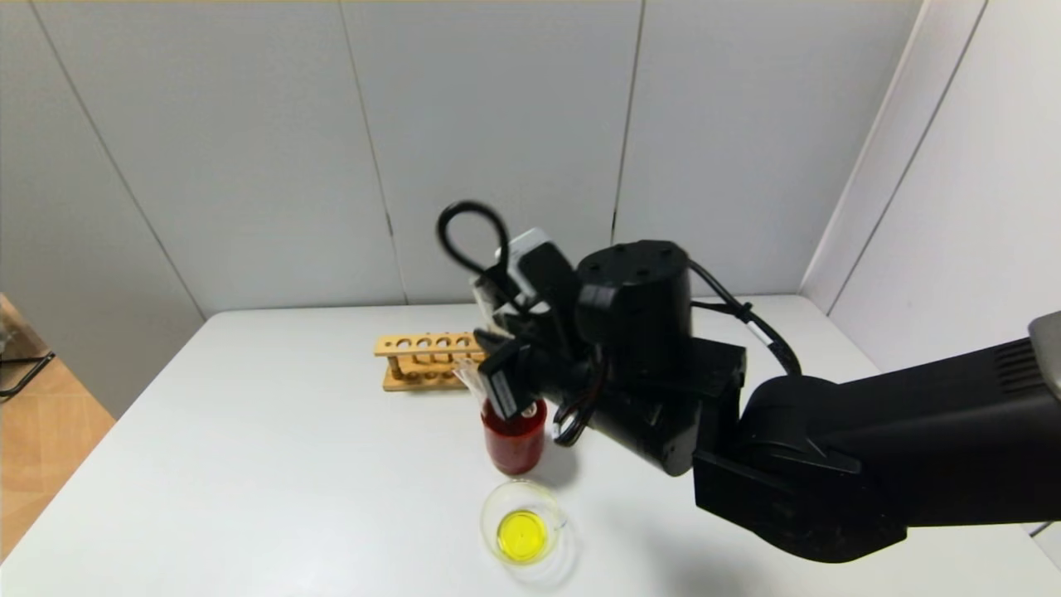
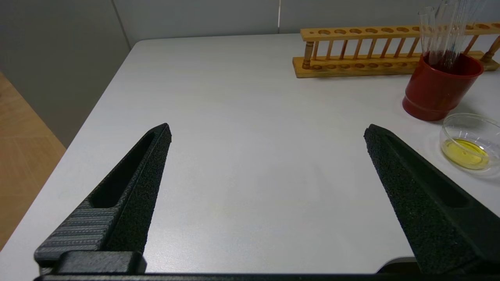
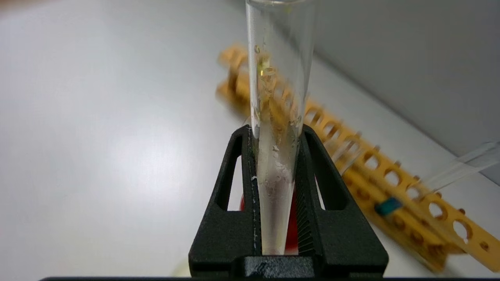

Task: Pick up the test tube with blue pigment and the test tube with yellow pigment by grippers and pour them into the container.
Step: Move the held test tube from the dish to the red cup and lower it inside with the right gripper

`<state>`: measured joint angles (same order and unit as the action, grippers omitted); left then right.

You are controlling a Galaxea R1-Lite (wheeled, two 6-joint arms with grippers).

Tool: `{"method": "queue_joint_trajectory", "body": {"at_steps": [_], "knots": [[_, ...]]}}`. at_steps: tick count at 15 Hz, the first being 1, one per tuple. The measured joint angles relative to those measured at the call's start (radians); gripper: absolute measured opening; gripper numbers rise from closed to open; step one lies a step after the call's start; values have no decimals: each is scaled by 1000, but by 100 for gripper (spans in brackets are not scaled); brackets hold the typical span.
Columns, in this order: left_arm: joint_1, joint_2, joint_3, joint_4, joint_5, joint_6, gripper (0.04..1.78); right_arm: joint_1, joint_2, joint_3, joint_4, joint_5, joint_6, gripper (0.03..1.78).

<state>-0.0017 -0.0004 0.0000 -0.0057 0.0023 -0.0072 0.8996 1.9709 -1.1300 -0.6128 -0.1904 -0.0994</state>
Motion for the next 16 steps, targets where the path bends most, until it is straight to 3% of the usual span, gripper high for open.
{"method": "queue_joint_trajectory", "body": {"at_steps": [2, 4, 8, 16], "knots": [[0, 0, 0, 0, 0, 0, 175, -30, -13, 35, -184, -19, 133, 34], [0, 0, 0, 0, 0, 0, 175, -66, -23, 65, -268, -29, 212, 34], [0, 0, 0, 0, 0, 0, 175, -90, -27, 121, -319, -16, 283, 34], [0, 0, 0, 0, 0, 0, 175, -69, 44, 150, -340, -15, 322, 34]]}}
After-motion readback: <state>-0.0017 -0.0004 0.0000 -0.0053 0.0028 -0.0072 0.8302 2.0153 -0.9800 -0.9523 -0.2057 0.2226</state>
